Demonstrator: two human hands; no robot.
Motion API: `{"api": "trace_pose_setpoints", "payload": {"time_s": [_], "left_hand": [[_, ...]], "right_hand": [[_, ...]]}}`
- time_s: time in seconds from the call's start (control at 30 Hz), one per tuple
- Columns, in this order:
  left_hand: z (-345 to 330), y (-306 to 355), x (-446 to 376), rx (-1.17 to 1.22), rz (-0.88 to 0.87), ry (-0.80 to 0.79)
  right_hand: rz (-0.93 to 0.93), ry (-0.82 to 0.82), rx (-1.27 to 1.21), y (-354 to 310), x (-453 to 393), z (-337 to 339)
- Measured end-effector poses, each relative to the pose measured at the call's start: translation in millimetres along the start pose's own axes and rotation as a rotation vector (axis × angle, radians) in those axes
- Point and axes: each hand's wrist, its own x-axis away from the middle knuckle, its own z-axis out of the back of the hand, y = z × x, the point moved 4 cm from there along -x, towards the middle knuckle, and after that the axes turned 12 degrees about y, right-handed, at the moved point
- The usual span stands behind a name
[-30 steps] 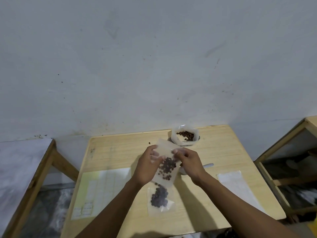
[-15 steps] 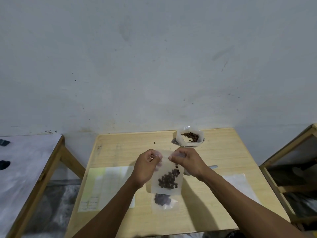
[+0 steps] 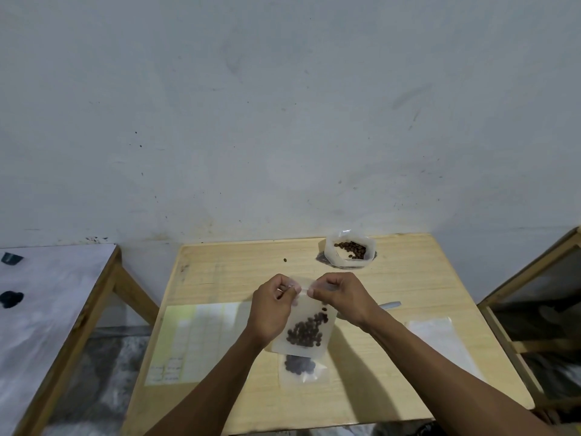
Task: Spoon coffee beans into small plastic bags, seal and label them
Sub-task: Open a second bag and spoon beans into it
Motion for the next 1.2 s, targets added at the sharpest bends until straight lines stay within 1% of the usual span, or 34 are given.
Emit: {"api": "trace_pose_setpoints", "payload": {"time_s": [0.17,0.27,0.37,0.47,0.57,0.63,0.7,0.8,0.87,0.93,1.03,1.1,1.2], "left_hand": [[9,-4,-3,0.083,0.052,0.063],[13,-10,-4,0.107,0.074,0.064],[11,-12,-2,0.119,0.093,0.057],[10,-13,0,0.133,0.109,0.102],[10,-14,0,0.173,0.141,0.14],[10,-18,0,0.199,0.176,0.161],[10,-23,0,0.249,0.236,0.196],[11,-28,0,0.324,0.311,0.224],[9,-34,1,0.286,0.334,0.199],[6,-47,2,0.147,0.345,0.144],[2,-71,12,-0.057,0.34,0.018],[-1,-84,22,-0.16,0.319,-0.086],[-3,-94,32,-0.258,0.27,-0.171]], "right_hand": [[-0.097,0.071,-0.159,6,0,9],[-0.114,0.092,-0.148,13,3,10],[-0.112,0.135,-0.073,18,2,7],[-0.088,0.192,-0.014,19,0,6],[-0.107,0.21,-0.077,19,1,5],[-0.124,0.166,-0.138,20,4,2],[-0.13,0.071,-0.177,24,10,-4],[-0.114,-0.034,-0.147,39,21,-12],[-0.108,-0.034,-0.12,50,26,-15],[-0.115,0.004,-0.097,58,29,-14],[-0.153,0.079,-0.067,68,32,-11],[-0.148,0.13,0.005,78,35,-10],[-0.132,0.132,0.113,87,42,-13]]}}
